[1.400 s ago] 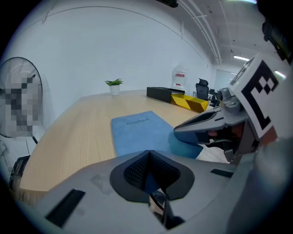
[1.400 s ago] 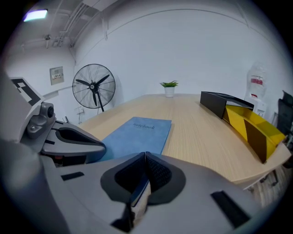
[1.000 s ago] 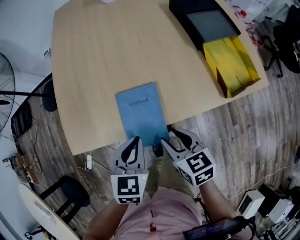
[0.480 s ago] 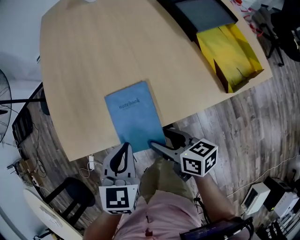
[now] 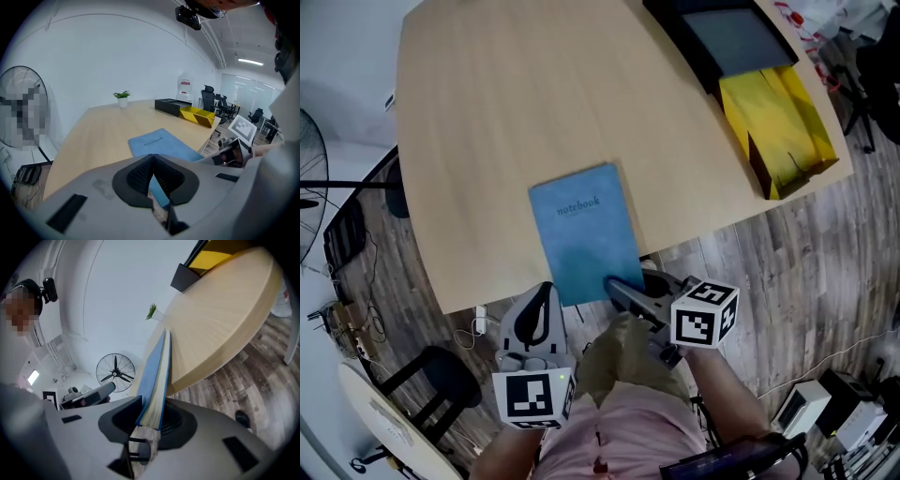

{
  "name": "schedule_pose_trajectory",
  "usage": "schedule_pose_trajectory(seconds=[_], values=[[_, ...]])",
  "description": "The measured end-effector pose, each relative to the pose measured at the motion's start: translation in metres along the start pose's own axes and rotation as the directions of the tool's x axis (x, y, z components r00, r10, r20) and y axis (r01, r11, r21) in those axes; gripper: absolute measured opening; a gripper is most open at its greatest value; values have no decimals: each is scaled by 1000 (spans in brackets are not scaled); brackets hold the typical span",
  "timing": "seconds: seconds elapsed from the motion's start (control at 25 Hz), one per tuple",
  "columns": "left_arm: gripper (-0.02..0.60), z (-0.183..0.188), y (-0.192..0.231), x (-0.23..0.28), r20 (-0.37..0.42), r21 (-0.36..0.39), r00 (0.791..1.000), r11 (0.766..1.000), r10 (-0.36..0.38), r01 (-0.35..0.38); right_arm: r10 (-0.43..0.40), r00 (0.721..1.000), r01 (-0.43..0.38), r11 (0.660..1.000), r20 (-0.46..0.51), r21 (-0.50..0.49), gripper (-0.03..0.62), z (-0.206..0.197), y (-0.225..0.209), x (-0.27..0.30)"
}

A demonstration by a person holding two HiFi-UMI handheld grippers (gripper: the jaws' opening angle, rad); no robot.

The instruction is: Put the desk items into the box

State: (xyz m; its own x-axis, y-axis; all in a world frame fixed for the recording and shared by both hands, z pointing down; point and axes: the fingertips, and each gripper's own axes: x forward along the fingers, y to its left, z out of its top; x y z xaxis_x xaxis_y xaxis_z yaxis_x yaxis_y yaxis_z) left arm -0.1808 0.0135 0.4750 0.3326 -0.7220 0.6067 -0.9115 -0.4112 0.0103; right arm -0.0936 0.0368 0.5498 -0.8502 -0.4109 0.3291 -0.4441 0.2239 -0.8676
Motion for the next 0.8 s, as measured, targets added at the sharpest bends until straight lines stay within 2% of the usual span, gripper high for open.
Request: schedule_pose_trajectory(seconds=[0.32,0.56,0.8], values=[[11,38,8,-33,119,-52,992,998,45,-39,-82,996,85,994,46,-71,46,31,40,-18],[11,64,15,-61,210,-74,975,995,78,-64,-142,983,160,975,119,-155,44,53,74,-35],[11,97,22,-86,299,-87,950,994,92,-69,-154,972,197,946,177,-259,44,77,118,-47]])
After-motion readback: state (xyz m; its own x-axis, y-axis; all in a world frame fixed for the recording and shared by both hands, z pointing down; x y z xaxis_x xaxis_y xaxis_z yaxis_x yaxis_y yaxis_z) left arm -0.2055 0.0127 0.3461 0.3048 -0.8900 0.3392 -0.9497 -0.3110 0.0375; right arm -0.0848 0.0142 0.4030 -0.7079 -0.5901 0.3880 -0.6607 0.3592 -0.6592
